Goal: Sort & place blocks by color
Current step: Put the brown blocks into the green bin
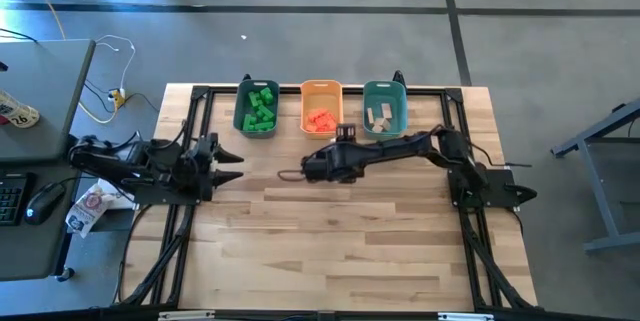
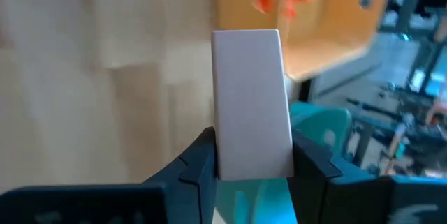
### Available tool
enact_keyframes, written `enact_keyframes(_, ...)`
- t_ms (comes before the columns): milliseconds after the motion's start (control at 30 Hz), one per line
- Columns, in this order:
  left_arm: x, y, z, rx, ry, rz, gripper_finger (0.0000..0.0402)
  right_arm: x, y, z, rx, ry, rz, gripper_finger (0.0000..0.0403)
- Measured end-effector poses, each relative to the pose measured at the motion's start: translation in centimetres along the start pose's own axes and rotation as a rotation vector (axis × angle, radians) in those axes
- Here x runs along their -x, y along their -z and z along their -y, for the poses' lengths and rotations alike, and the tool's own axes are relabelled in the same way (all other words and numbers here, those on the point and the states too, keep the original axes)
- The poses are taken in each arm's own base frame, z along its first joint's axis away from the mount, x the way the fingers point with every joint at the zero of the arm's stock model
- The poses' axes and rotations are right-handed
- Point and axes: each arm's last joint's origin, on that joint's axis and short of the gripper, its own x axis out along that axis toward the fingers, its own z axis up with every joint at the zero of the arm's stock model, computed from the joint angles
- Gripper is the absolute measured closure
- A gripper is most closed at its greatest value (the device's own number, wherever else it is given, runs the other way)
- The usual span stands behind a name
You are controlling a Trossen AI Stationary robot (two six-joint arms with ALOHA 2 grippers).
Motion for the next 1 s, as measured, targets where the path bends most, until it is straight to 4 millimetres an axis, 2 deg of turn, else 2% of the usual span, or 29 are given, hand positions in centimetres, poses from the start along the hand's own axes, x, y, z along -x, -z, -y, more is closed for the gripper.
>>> enact_keyframes(133, 0.1, 0.9, -0.3, 0.011, 0.015, 0.043, 0.0195, -0.4, 1.1, 2.4, -0.071, 0.045, -0.057, 0.0294)
enact_keyframes(267, 0.1, 1.4, -0.5, 0.016, 0.026, 0.08, 0.0195, 0.1, 2.6, 5.3, -0.185, 0.097, -0.083, 0.0294)
enact_keyframes(467, 0.1, 2.1, -0.7, 0.007, 0.041, 0.132, 0.0195, -0.4, 4.5, 9.2, -0.367, 0.096, -0.128, 0.0294)
enact_keyframes(700, -0.6, 2.8, -0.8, 0.005, 0.049, 0.158, 0.0195, -3.8, 6.4, 12.8, -0.548, -0.018, -0.262, 0.0294)
enact_keyframes(1000, -0.8, 3.1, -0.8, -0.002, 0.048, 0.163, 0.0195, -8.8, 8.9, 16.1, -0.687, -0.24, -0.381, 0.0294)
